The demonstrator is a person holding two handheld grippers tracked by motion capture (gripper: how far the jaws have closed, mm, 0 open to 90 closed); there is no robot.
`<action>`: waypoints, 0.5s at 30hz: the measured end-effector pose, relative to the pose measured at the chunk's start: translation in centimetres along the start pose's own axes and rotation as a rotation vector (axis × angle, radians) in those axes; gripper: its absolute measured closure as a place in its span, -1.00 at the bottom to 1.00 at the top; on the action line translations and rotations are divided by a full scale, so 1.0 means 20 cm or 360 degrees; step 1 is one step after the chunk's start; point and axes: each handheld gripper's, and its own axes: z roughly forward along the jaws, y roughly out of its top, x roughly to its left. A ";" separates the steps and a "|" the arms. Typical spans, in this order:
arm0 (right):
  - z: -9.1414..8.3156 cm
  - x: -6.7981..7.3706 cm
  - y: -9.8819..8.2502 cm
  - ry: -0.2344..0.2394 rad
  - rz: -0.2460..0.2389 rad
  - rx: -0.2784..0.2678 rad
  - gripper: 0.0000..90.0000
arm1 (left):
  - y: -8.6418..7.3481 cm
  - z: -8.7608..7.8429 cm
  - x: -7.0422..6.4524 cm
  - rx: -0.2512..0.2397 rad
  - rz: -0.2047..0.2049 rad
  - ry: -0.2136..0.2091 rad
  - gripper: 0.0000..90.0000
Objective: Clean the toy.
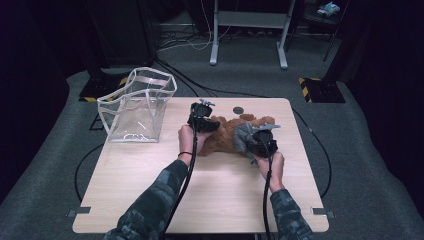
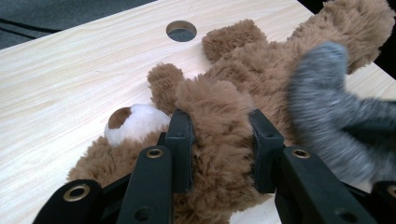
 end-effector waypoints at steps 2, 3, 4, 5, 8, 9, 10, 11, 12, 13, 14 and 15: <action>0.00 -0.03 -0.01 -0.0040 0.0033 0.0022 0.71 | 0.00 0.00 0.00 0.0000 0.0000 -0.0001 0.50; 0.00 -0.10 -0.05 -0.0084 0.0079 0.0036 0.71 | 0.00 0.00 0.00 -0.0006 -0.0001 0.0000 0.50; 0.00 -0.12 -0.06 -0.0089 0.0094 0.0043 0.71 | 0.00 0.00 -0.01 -0.0004 0.0004 -0.0001 0.50; 0.00 -0.13 -0.08 -0.0081 0.0097 0.0040 0.71 | 0.00 0.00 -0.01 -0.0001 0.0007 0.0000 0.50; -0.03 -0.08 -0.09 -0.0046 0.0049 0.0008 0.71 | 0.01 0.01 -0.01 0.0000 0.0013 0.0000 0.50; -0.05 -0.05 -0.10 0.0003 0.0026 -0.0005 0.71 | 0.01 0.00 -0.01 0.0007 0.0019 0.0002 0.50; -0.06 0.00 -0.10 0.0061 -0.0018 -0.0018 0.71 | 0.01 0.01 -0.01 0.0006 0.0020 0.0003 0.50; -0.06 0.05 -0.11 0.0108 -0.0079 -0.0018 0.71 | 0.01 0.01 -0.01 -0.0002 0.0013 0.0007 0.50; -0.07 0.10 -0.11 0.0146 -0.0122 -0.0002 0.71 | 0.01 0.01 -0.02 0.0002 0.0011 0.0003 0.50; -0.07 0.14 -0.11 0.0191 -0.0163 -0.0004 0.70 | 0.01 0.01 -0.02 0.0007 0.0021 0.0009 0.49; -0.06 0.18 -0.11 0.0245 -0.0178 -0.0003 0.71 | 0.02 0.01 -0.02 0.0010 0.0023 0.0005 0.49; -0.06 0.21 -0.11 0.0286 -0.0205 -0.0004 0.70 | 0.02 0.01 -0.02 0.0008 0.0025 0.0005 0.49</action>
